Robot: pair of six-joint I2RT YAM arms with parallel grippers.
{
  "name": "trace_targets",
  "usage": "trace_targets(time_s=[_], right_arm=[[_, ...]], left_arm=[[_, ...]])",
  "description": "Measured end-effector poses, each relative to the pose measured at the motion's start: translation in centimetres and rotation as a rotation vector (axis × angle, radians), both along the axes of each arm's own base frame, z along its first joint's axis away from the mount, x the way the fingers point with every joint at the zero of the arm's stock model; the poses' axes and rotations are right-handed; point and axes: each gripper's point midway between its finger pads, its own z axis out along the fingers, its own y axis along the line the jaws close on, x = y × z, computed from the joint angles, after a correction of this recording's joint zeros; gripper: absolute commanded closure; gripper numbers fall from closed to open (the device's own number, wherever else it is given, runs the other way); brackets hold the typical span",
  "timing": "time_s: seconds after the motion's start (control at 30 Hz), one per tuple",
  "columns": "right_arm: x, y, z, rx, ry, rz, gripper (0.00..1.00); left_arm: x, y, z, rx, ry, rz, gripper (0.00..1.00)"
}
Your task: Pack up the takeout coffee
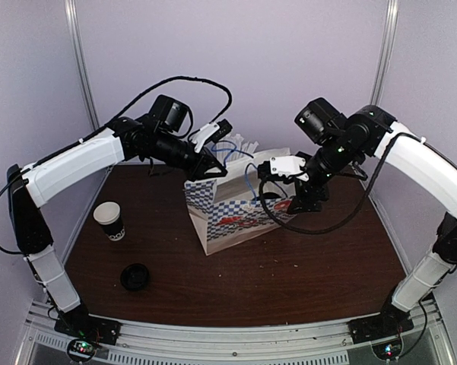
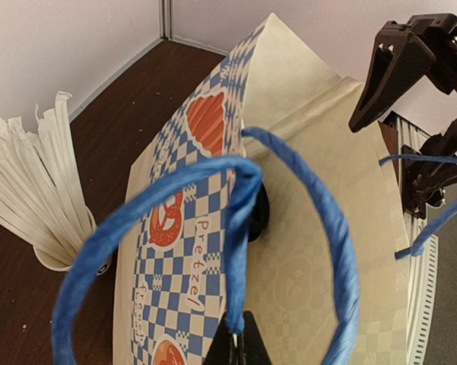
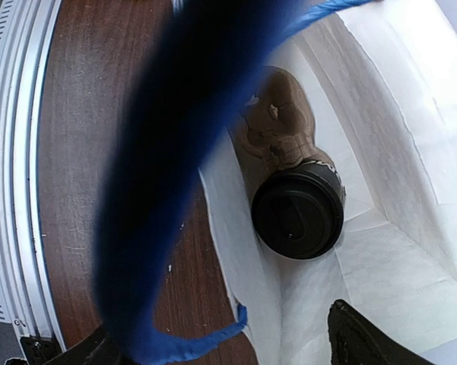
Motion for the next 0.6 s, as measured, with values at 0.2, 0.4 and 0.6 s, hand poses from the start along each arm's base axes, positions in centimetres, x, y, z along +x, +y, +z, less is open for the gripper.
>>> trace_targets(time_s=[0.2,0.4,0.6], right_arm=[[0.3,0.3,1.0,0.019,-0.031,0.008,0.45],[-0.2,1.2,0.8,0.04,-0.002,0.05,0.64],[-2.0,2.2,0.0,0.041,0.065,0.122,0.48]], left_arm=[[-0.2,-0.1,0.0,-0.006,0.006,-0.01,1.0],[-0.3,-0.1,0.1,-0.012,0.013,-0.016,1.0],[-0.2,0.0,0.1,-0.015,0.016,-0.015,1.0]])
